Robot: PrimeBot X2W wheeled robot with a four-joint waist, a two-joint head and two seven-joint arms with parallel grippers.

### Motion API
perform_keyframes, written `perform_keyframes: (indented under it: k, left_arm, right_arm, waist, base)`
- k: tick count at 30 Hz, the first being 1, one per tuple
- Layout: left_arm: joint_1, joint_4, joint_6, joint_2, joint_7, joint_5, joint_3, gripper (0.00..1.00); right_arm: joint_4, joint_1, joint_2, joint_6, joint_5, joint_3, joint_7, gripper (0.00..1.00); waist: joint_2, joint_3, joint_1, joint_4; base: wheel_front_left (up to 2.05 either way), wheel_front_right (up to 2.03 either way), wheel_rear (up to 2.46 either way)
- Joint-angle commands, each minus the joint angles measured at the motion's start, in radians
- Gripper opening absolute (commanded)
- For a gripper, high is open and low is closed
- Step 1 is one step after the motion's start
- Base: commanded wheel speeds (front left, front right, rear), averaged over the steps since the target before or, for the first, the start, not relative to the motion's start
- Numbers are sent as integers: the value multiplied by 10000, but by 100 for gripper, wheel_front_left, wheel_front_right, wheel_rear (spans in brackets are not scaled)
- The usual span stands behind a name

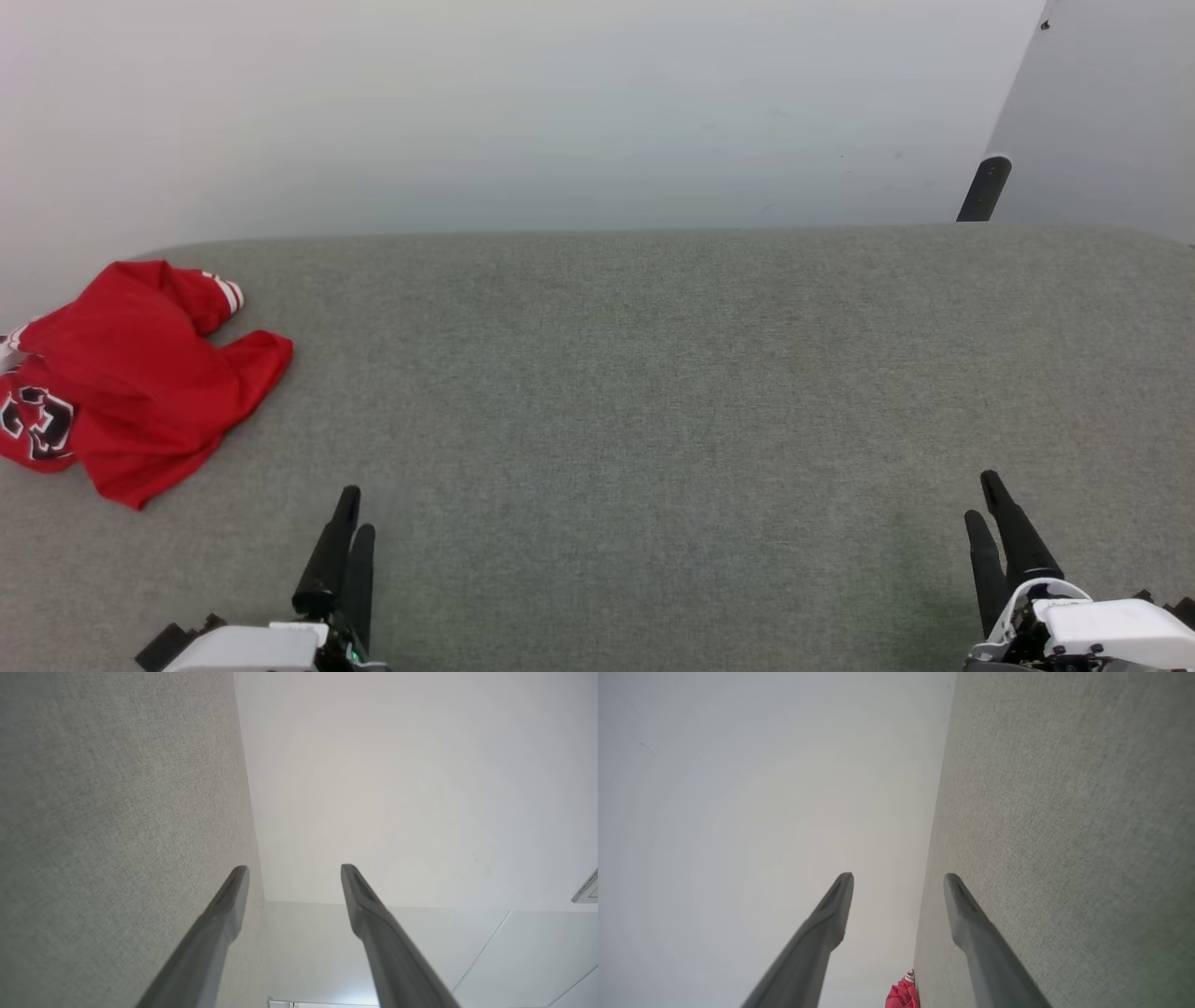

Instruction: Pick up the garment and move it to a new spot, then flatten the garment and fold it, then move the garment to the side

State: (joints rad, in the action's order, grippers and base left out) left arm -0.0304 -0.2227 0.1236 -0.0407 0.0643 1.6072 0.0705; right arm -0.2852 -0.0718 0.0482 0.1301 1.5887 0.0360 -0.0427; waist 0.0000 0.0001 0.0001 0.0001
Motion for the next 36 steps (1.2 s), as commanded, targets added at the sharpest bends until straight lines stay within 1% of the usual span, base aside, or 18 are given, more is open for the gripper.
perform_keyframes:
  k: [1, 2, 3, 9, 21, 29, 36]
  left_arm:
    - [-70, 272, -7, -98, -70, -110, -48, 100]
    - [-70, 272, -7, -98, -70, -110, -48, 100]
    - [-11, 440, -30, -171, -227, -259, -136, 100]
    - [28, 547, -73, -264, -376, -481, -229, 100]
    - [117, 652, -383, -637, -1068, -1900, -699, 100]
    - [130, 690, -632, -871, -1539, -3331, -914, 100]
    - [148, 732, -877, -1013, -1797, -5101, -943, 100]
  right_arm:
    - [168, -259, 83, 3, -183, -132, 126, 100]
    - [168, -259, 83, 3, -183, -132, 126, 100]
    - [165, -333, 146, 4, -427, -366, 360, 100]
    - [158, -389, 223, 4, -717, -558, 549, 100]
    - [70, -542, 398, 5, -2036, -1062, 1090, 100]
    - [-16, -605, 450, 6, -3382, -1184, 1368, 100]
    - [-55, -624, 394, 6, -5282, -1021, 1588, 100]
  waist:
    - [0, -4, -1, 1]
    - [0, -4, -1, 1]
    - [0, -15, -1, 5]
    - [0, -28, -1, 7]
    - [0, -63, -1, 22]
    - [0, -82, -1, 36]
    - [0, -100, -1, 45]
  base:
    - [0, 0, 0]
    - [0, 0, 0]
    - [0, 0, 0]
    - [0, 0, 0]
    - [0, 0, 0]
    - [0, 0, 0]
    - [0, 0, 0]
